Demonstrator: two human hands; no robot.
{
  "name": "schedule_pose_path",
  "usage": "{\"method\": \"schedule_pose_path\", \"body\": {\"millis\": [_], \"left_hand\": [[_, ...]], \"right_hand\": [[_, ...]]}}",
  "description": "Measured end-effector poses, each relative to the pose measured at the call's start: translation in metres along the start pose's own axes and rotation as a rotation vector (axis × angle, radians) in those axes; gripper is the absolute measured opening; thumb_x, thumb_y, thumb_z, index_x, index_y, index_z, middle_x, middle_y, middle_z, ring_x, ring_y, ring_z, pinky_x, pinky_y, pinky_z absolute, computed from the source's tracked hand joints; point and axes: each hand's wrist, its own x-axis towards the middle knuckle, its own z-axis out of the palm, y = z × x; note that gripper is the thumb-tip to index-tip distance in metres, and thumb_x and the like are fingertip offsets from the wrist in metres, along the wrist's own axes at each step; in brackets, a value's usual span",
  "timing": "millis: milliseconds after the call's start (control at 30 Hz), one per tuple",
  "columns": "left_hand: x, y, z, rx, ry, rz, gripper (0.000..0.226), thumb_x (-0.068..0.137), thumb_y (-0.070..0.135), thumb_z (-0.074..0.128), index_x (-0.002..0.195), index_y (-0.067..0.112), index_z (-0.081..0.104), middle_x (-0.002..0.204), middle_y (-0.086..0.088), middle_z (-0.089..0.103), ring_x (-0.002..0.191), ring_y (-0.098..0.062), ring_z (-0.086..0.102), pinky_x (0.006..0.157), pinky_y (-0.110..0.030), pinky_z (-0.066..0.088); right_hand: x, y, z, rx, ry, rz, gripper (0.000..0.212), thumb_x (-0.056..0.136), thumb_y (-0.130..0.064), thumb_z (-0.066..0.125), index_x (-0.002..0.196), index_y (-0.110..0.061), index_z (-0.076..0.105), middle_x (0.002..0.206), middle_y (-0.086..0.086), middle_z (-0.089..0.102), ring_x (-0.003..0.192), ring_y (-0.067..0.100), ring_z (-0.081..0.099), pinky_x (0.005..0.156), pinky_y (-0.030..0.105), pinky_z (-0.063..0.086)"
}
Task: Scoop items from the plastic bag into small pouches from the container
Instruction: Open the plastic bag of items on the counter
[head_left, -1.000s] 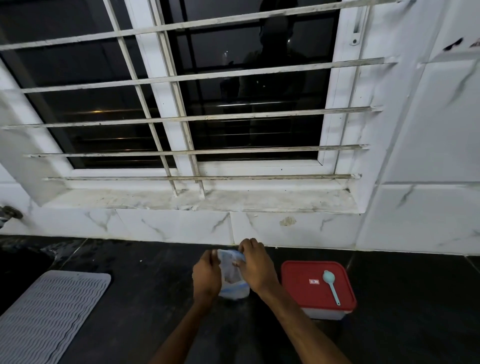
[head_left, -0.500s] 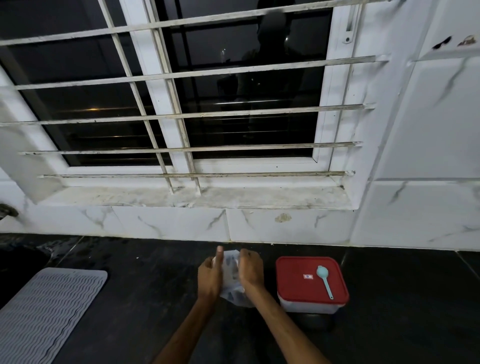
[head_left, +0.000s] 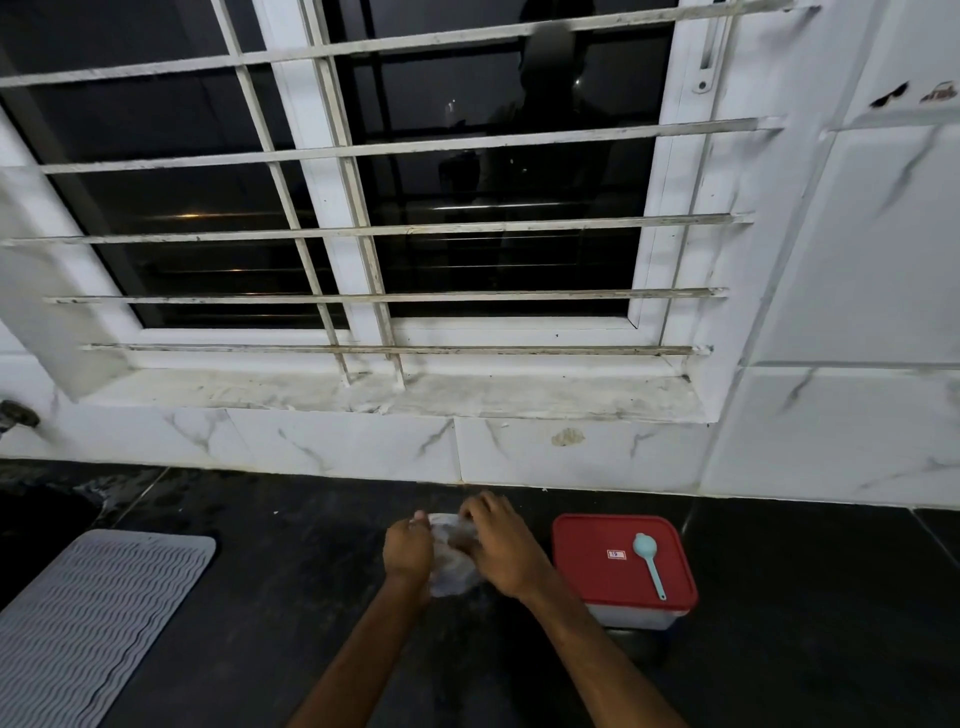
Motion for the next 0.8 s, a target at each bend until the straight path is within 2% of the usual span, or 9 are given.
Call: {"method": "schedule_pose_path", "body": {"millis": [67, 133, 233, 300, 400, 500, 567, 667, 800], "left_hand": [[-0.002, -0.001, -0.002, -0.117, -0.04, -0.043, 0.031, 0.103, 0.016, 0.044, 0.094, -0.006, 0.064, 0.089, -0.022, 0.065, 0.082, -0.03, 0.061, 0.074, -0.037, 0.051], [-0.007, -0.003, -0.004, -0.118, -0.071, 0.042, 0.028, 0.103, 0.012, 0.044, 0.09, -0.004, 0.063, 0.083, -0.02, 0.064, 0.08, -0.031, 0.06, 0.07, -0.033, 0.051], [-0.01, -0.012, -0.006, 0.07, -0.069, 0.29, 0.024, 0.102, 0.016, 0.047, 0.085, 0.006, 0.062, 0.08, -0.009, 0.065, 0.079, -0.028, 0.064, 0.066, -0.026, 0.051], [-0.011, -0.018, -0.009, 0.303, -0.129, 0.394, 0.026, 0.102, 0.036, 0.045, 0.092, 0.019, 0.063, 0.088, 0.0, 0.066, 0.08, -0.017, 0.065, 0.07, -0.031, 0.051], [-0.01, -0.018, -0.014, 0.757, -0.146, 0.589, 0.032, 0.094, 0.053, 0.051, 0.116, 0.03, 0.054, 0.113, 0.015, 0.051, 0.098, -0.008, 0.057, 0.077, -0.029, 0.051], [-0.014, -0.01, -0.012, 0.802, -0.182, 0.693, 0.027, 0.095, 0.039, 0.054, 0.119, 0.027, 0.056, 0.114, 0.012, 0.058, 0.097, -0.008, 0.059, 0.08, -0.027, 0.052], [-0.014, -0.008, -0.007, 0.727, -0.178, 0.641, 0.014, 0.097, 0.026, 0.052, 0.106, 0.022, 0.061, 0.102, 0.006, 0.067, 0.087, -0.009, 0.063, 0.078, -0.028, 0.053], [-0.016, -0.009, -0.002, 0.459, -0.098, 0.395, 0.016, 0.099, 0.013, 0.047, 0.104, 0.011, 0.062, 0.1, -0.002, 0.066, 0.089, -0.015, 0.06, 0.079, -0.027, 0.045], [-0.024, -0.009, 0.004, 0.141, -0.062, 0.153, 0.024, 0.103, 0.018, 0.037, 0.103, 0.007, 0.059, 0.099, -0.008, 0.061, 0.091, -0.02, 0.056, 0.081, -0.031, 0.041]], "right_hand": [[-0.004, 0.01, 0.009, -0.033, 0.076, 0.034, 0.021, 0.092, -0.024, 0.058, 0.112, -0.019, 0.062, 0.112, 0.0, 0.056, 0.102, 0.018, 0.051, 0.086, 0.032, 0.048], [-0.005, 0.013, 0.014, 0.08, 0.169, 0.127, 0.026, 0.093, -0.026, 0.052, 0.109, -0.017, 0.07, 0.106, 0.002, 0.062, 0.099, 0.019, 0.058, 0.086, 0.032, 0.05], [0.003, 0.003, 0.014, 0.345, 0.245, 0.295, 0.022, 0.091, -0.01, 0.055, 0.104, -0.011, 0.072, 0.097, 0.001, 0.071, 0.091, 0.015, 0.065, 0.083, 0.029, 0.054], [0.009, -0.004, 0.011, 0.448, 0.189, 0.383, 0.023, 0.091, 0.0, 0.053, 0.107, -0.01, 0.067, 0.097, -0.001, 0.067, 0.091, 0.013, 0.063, 0.081, 0.024, 0.051], [0.015, -0.005, 0.006, 0.427, 0.075, 0.306, 0.016, 0.095, -0.008, 0.051, 0.108, -0.017, 0.055, 0.1, 0.002, 0.064, 0.09, 0.015, 0.062, 0.078, 0.031, 0.053], [0.013, -0.006, 0.003, 0.251, -0.067, 0.143, 0.019, 0.096, -0.016, 0.051, 0.113, -0.021, 0.047, 0.108, 0.003, 0.062, 0.096, 0.014, 0.062, 0.084, 0.03, 0.055], [0.01, -0.01, 0.003, 0.214, 0.031, 0.09, 0.017, 0.094, -0.023, 0.05, 0.111, -0.024, 0.046, 0.106, -0.001, 0.057, 0.097, 0.011, 0.058, 0.086, 0.03, 0.052], [0.003, -0.013, 0.009, 0.16, 0.277, 0.144, 0.02, 0.091, -0.03, 0.063, 0.107, -0.019, 0.056, 0.103, -0.006, 0.054, 0.097, 0.008, 0.05, 0.085, 0.024, 0.046], [-0.005, -0.021, 0.017, 0.083, 0.221, 0.247, 0.007, 0.09, -0.026, 0.06, 0.097, -0.024, 0.062, 0.098, -0.008, 0.064, 0.09, 0.008, 0.061, 0.08, 0.03, 0.054]]}}
